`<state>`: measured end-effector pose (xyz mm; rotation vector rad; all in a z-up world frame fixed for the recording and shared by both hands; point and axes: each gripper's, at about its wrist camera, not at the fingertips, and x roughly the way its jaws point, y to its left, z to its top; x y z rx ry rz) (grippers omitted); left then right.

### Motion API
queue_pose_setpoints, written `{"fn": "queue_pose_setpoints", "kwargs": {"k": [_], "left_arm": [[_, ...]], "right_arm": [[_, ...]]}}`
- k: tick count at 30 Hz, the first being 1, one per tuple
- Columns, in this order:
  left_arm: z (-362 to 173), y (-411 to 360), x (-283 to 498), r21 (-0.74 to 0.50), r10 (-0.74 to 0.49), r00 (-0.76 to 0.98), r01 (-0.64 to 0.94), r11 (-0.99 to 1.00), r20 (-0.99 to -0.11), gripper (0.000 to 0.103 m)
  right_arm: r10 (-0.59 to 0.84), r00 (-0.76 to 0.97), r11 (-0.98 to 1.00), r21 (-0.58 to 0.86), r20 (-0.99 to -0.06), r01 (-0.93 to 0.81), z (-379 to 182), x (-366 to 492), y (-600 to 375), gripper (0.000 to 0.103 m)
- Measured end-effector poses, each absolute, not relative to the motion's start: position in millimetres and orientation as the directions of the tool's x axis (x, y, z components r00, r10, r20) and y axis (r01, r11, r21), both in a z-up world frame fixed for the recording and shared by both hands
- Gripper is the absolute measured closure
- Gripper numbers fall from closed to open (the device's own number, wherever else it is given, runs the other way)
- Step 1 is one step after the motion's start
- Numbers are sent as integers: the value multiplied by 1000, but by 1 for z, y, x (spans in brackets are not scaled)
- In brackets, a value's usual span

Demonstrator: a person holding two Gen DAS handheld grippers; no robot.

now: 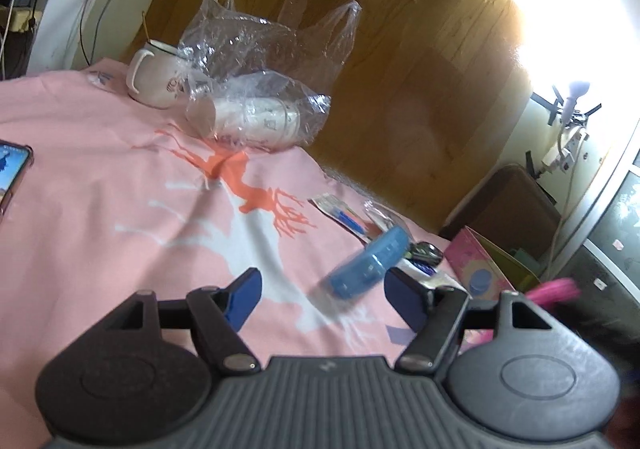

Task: Organize soft objects
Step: 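Grasp the pink towel edge with the left tool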

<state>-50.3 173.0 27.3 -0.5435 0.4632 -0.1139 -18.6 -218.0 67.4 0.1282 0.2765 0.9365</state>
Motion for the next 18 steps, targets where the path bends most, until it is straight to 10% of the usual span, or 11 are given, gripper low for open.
{"fn": "queue_pose_setpoints", "kwargs": {"k": [9,18], "left_arm": [[22,156,-45,-548,-327,852,57,835,-409,30],[11,119,-32,-543,-421,786,132,830,-453,30]], "right_arm": [[742,463,643,319,-485,-697,-10,26,-152,94],[770,433,616,368,-469,-697,-13,17,-173,92]]}}
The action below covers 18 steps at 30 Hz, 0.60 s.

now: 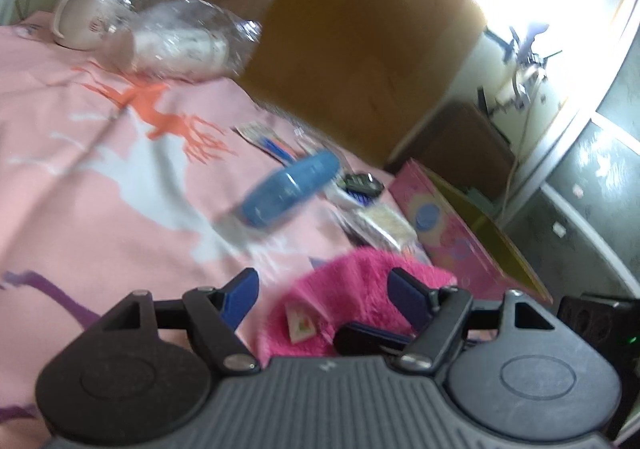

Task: Organize soft objects
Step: 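Grasp the pink towel edge with the left tool, then carry the pink towel into the pink tin and release it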

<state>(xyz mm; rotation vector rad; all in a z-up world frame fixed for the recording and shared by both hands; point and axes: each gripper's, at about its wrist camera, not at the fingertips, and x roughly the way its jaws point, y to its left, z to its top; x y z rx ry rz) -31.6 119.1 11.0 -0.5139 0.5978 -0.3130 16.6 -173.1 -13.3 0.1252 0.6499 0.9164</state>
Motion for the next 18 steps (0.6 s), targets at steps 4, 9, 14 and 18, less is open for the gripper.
{"fn": "queue_pose_setpoints", "kwargs": {"k": [4,9,14,18], "left_arm": [[3,106,-26,-502,-407,758,123,856,-509,35],[5,100,-27,-459,-386,759,130,879,-525,34],[7,92,-24,-433,-377,755,137,891,-537,31],[8,79,-24,-388,-367,753,161,908,-547,34]], "right_arm": [[783,411,593,360,-467,-720,-14,12,-174,62],[767,445,601,275,-463,-750,-4,-4,-182,39],[707,567,669,141,-423,-730,3,-18,-195,11],[632,632,719,34,-449,-694,-3,-11,-187,11]]}}
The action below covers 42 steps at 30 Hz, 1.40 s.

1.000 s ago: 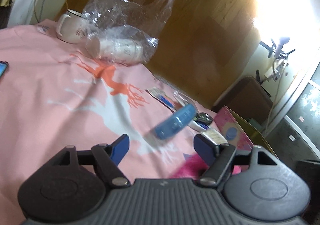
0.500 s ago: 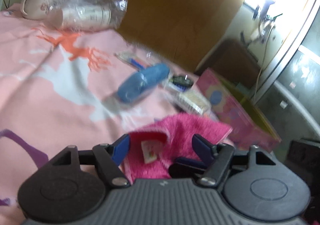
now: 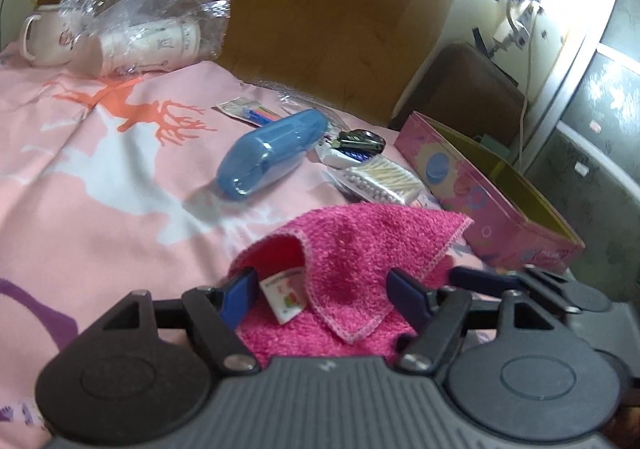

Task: Organize soft objects
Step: 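Carry the pink towel into the pink tin and release it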

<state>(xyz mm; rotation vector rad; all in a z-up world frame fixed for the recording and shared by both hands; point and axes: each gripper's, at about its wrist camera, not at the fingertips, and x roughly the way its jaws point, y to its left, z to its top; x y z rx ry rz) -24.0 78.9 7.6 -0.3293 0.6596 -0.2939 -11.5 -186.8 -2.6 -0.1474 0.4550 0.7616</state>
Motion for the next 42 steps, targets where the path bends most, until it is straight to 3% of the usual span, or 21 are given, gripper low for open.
{"fn": "queue_pose_setpoints", "kwargs": {"k": [2,3,5,7,8,11,13,19,26,32,33,34,35,36,37,38,39,42], "left_arm": [[7,71,-26,-372,-380,745,190,909,-548,45],[6,69,-27,-366,-385,742,201,909,-549,47],[6,64,-28,-366,-407,730,227,902,-549,59],[9,62,-30,-381,-424,728,238,894,-540,73],[11,64,-29,-407,-454,715,255,877,-532,83],[19,61,-28,-436,-490,711,280,856,-505,83],[29,53,-27,-422,-500,715,308,853,-488,83],[71,6,-17,-323,-546,731,443,836,-409,83],[107,-80,24,-206,-636,686,606,768,-353,83],[103,-158,79,-169,-659,640,655,737,-395,78],[100,-172,90,-161,-652,639,653,740,-408,75],[96,-183,98,-155,-641,643,645,748,-419,65],[93,-196,106,-143,-620,653,630,763,-434,51],[89,-210,114,-127,-587,668,605,786,-457,45],[85,-219,121,-116,-554,679,577,808,-481,43],[82,-223,124,-117,-538,679,563,818,-500,43],[79,-224,127,-135,-536,669,554,821,-515,43],[79,-212,118,-153,-551,670,557,816,-498,38]], "right_arm": [[603,617,724,23,-506,-689,-12,1,-178,14],[599,597,719,31,-534,-695,-19,7,-173,21],[617,593,693,1,-518,-721,-24,4,-165,72],[666,553,638,-2,-501,-770,-21,-2,-159,75],[654,573,648,-26,-494,-761,-22,-5,-155,83],[632,625,678,-64,-459,-732,-24,-8,-158,89],[647,635,693,-23,-422,-721,-21,-6,-169,89],[578,780,788,-84,-239,-609,-5,-20,-193,89],[411,910,903,-112,-52,-414,22,-8,-251,89],[231,972,968,-89,-45,-234,26,38,-310,89],[203,978,975,-83,-54,-207,24,46,-320,89],[177,982,980,-79,-64,-182,23,52,-328,87],[143,987,986,-76,-76,-149,23,62,-335,81],[104,990,991,-74,-91,-110,21,73,-341,71],[63,992,995,-74,-106,-71,19,84,-347,43],[23,989,996,-83,-145,-35,16,98,-348,27],[-15,981,996,-94,-195,-3,12,111,-352,25],[-60,972,998,-45,-225,51,6,116,-369,25]]}}
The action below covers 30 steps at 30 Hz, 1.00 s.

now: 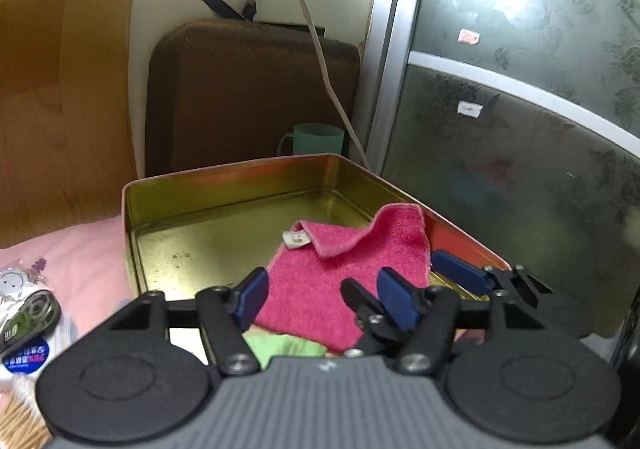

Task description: Organize soft objects

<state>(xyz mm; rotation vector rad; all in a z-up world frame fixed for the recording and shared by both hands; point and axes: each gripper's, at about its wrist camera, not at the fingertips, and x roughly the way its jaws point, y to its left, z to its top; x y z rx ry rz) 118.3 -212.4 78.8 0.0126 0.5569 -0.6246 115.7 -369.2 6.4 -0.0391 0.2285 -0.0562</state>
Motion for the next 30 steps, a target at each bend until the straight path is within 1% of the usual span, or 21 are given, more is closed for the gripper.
{"fn": "queue_pose_setpoints", "kwargs": {"k": [1,4,8,11,12,14,16,17,19,20,23,25,27,28,29,30], "left_arm": [[80,-209,114,-143,-541,682,550,823,-492,36],[85,-189,102,-171,-548,694,537,826,-467,35],[85,-144,72,-187,-540,719,515,837,-437,35],[76,-99,49,-200,-519,737,482,853,-434,35],[71,-83,42,-205,-509,741,469,859,-437,35],[62,-57,31,-202,-475,755,432,879,-452,35],[52,-31,22,-189,-418,776,374,908,-473,35],[45,-16,19,-193,-390,782,339,921,-487,35],[35,6,16,-206,-351,788,285,936,-506,35],[29,17,15,-208,-321,794,248,946,-516,35],[18,40,15,-234,-287,807,190,954,-515,35],[12,54,15,-256,-264,816,148,955,-514,35],[9,64,18,-312,-278,814,126,942,-510,35],[8,68,20,-340,-290,814,121,932,-504,35],[8,71,22,-357,-295,815,117,927,-499,35],[8,75,23,-376,-302,815,112,920,-495,35]], "right_arm": [[-37,975,999,-16,-221,35,6,111,-374,25],[-14,979,1000,3,-204,15,6,97,-374,25],[25,990,998,68,-139,-15,5,66,-366,26],[62,993,994,94,-103,-52,4,46,-354,27],[76,993,993,96,-94,-67,4,40,-348,29],[120,989,989,103,-88,-111,8,41,-337,38],[177,980,980,108,-88,-167,10,34,-324,44],[213,973,973,108,-89,-203,10,31,-316,49],[291,951,955,92,-106,-282,12,27,-296,55],[326,938,945,82,-120,-318,11,25,-286,56],[432,883,901,54,-184,-430,9,26,-251,56],[472,845,877,38,-251,-479,7,33,-228,56],[477,824,870,30,-305,-492,4,47,-214,54],[477,814,868,34,-332,-495,2,54,-208,52],[476,805,868,41,-354,-495,2,62,-204,46],[474,799,869,54,-370,-491,2,69,-202,42]]}}
